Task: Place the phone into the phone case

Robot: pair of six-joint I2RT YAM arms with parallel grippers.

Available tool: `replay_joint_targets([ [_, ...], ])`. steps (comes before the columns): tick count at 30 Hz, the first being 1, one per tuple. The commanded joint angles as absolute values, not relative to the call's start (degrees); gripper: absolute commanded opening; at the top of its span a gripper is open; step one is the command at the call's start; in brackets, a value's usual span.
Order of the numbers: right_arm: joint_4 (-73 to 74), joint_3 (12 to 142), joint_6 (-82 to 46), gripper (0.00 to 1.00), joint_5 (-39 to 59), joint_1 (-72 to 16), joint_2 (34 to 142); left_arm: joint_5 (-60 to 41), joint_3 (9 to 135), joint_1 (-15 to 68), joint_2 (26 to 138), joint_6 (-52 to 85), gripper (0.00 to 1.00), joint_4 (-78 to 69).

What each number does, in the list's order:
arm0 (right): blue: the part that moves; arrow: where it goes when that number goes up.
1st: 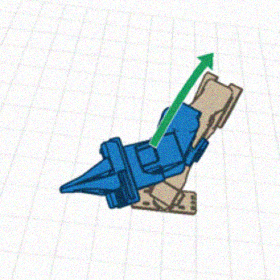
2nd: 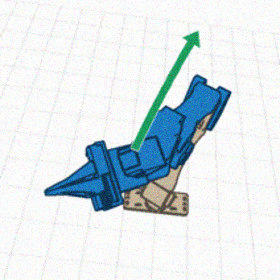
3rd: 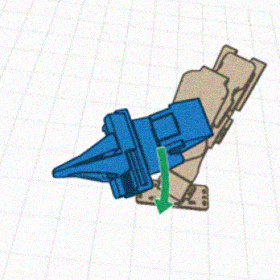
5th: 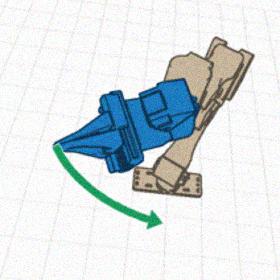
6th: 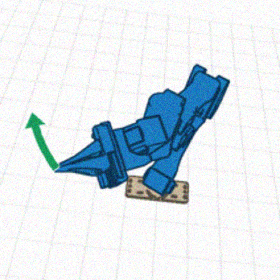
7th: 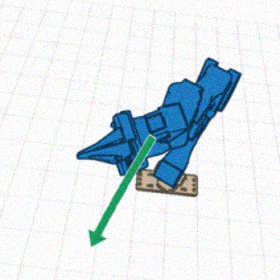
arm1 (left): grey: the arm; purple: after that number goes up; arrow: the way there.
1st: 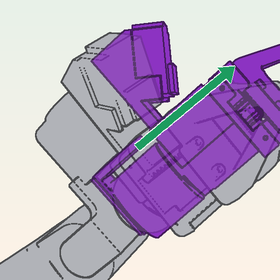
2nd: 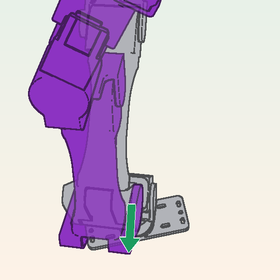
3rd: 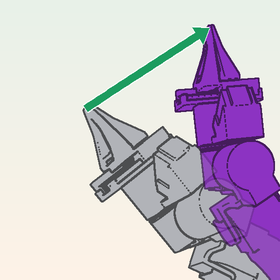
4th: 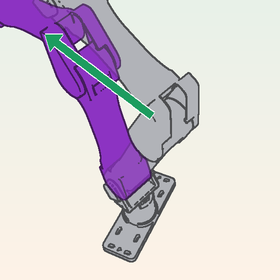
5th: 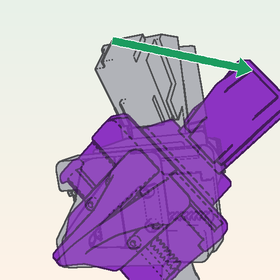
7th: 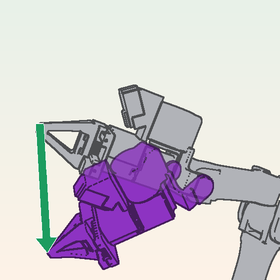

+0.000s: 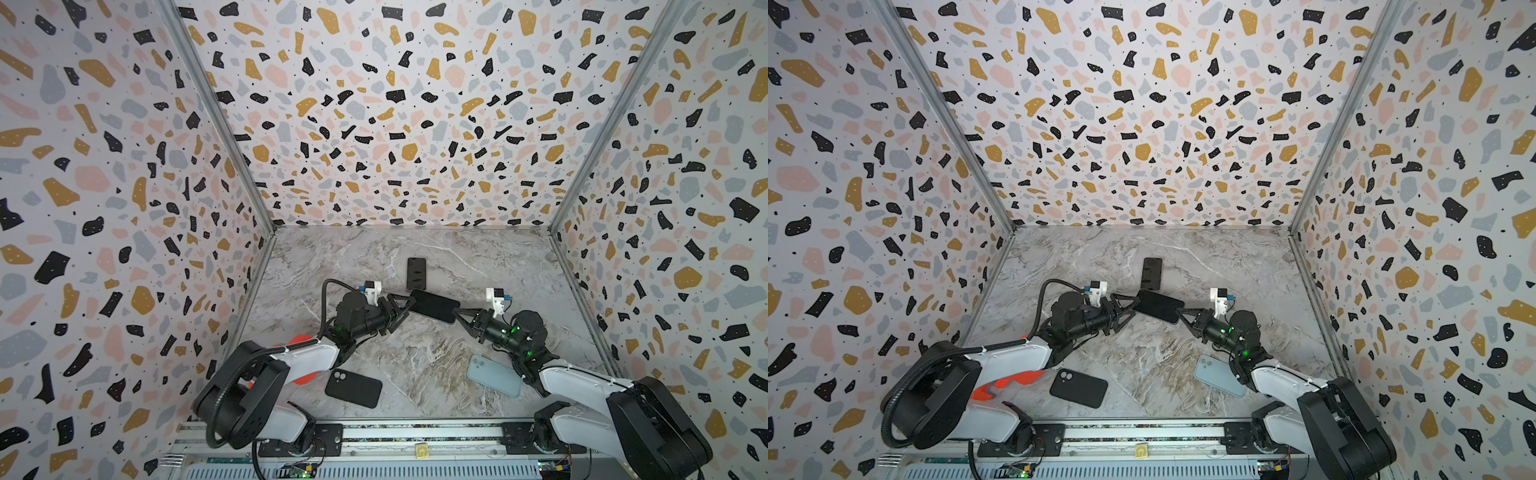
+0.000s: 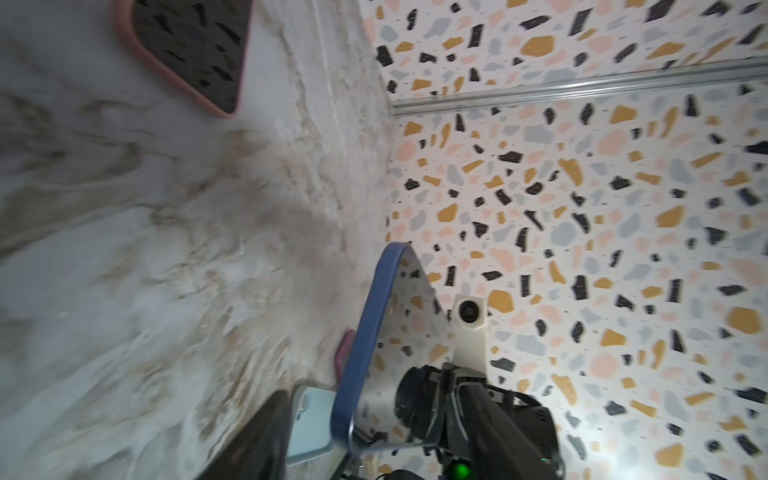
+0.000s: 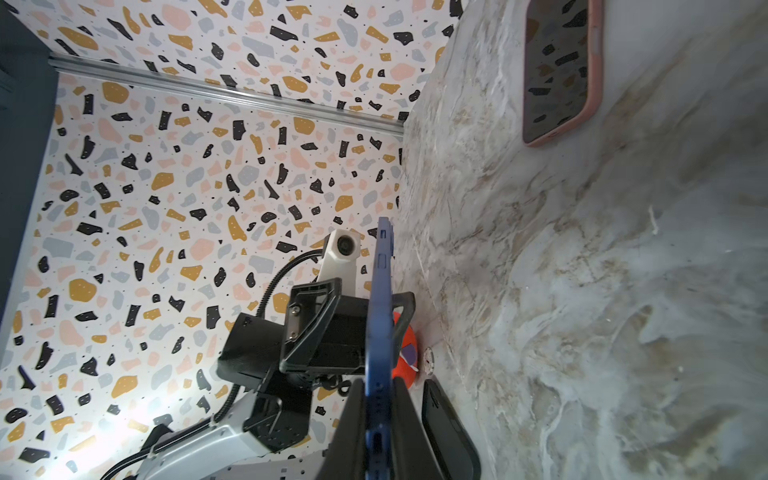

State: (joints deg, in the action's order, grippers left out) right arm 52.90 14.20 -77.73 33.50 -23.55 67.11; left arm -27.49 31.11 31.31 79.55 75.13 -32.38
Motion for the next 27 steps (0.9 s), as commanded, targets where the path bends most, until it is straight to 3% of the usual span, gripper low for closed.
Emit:
replay_joint_targets([
  [1, 51.37, 14.5, -73.77, 0.0, 34.79, -22.73, 64.87, -23.9, 36.9, 31.46, 77.65, 62.8, 0.89, -4.96],
  [19, 34.83, 19.98, -60.47, 0.0, 39.96, -20.83, 60.4, -16.51, 33.55, 31.3, 59.08, 59.35, 0.9, 30.02],
  [27, 33.49, 21.09, -59.34, 0.0, 41.39, -21.52, 59.68, -17.66, 28.84, 31.2, 54.89, 59.7, 0.9, 33.44],
])
